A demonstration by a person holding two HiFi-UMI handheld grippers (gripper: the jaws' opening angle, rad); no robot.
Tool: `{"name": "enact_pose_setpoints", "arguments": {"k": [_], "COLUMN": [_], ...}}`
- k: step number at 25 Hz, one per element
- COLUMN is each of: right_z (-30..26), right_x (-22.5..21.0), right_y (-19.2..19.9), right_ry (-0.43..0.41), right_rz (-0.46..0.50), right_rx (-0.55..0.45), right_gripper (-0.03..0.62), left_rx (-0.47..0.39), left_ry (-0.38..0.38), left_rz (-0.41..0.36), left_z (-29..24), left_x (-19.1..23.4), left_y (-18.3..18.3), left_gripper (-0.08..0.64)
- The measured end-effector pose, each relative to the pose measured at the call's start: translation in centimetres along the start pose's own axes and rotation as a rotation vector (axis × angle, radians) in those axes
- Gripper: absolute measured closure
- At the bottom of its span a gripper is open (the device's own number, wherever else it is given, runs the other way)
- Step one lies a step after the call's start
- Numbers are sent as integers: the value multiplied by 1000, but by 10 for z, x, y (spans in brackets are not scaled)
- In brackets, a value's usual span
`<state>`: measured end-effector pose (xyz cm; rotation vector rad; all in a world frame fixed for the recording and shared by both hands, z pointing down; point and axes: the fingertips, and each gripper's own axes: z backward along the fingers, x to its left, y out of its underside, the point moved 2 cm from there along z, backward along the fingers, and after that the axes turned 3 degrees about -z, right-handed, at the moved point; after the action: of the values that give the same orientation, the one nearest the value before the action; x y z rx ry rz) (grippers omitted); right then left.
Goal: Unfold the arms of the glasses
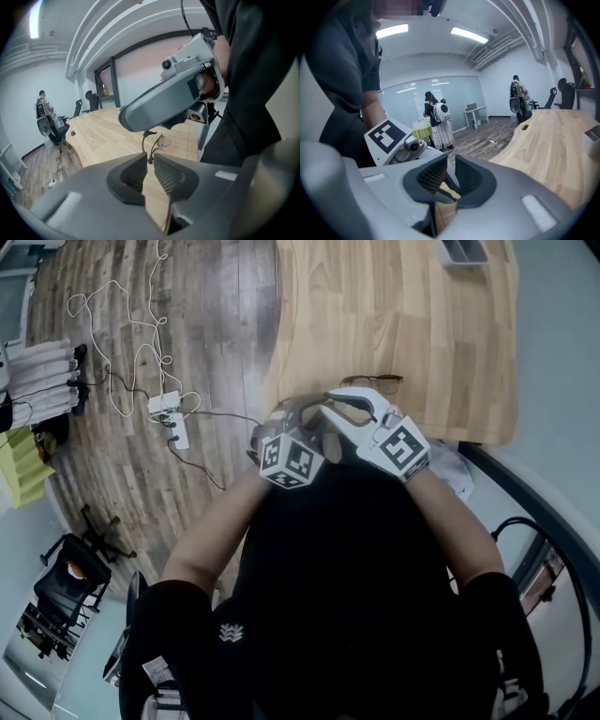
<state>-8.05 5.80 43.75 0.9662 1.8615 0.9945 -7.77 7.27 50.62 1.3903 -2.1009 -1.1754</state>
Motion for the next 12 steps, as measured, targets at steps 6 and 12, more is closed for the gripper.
{"name": "enact_pose_setpoints", "arguments": {"k": [6,12], "right_z": [29,74], "right_x": [-34,-98], "right_y": [-44,19], "right_ry": [101,231], "right_rz": [25,-11], "right_rx": [-133,81], "right_gripper": [549,549], "left_rx": [14,12], "left_ry": [20,34], "left_rz": [13,17], "left_z": [8,-7], "left_x": [-8,-12], "left_y": [7,0], "left_gripper": [508,508]}}
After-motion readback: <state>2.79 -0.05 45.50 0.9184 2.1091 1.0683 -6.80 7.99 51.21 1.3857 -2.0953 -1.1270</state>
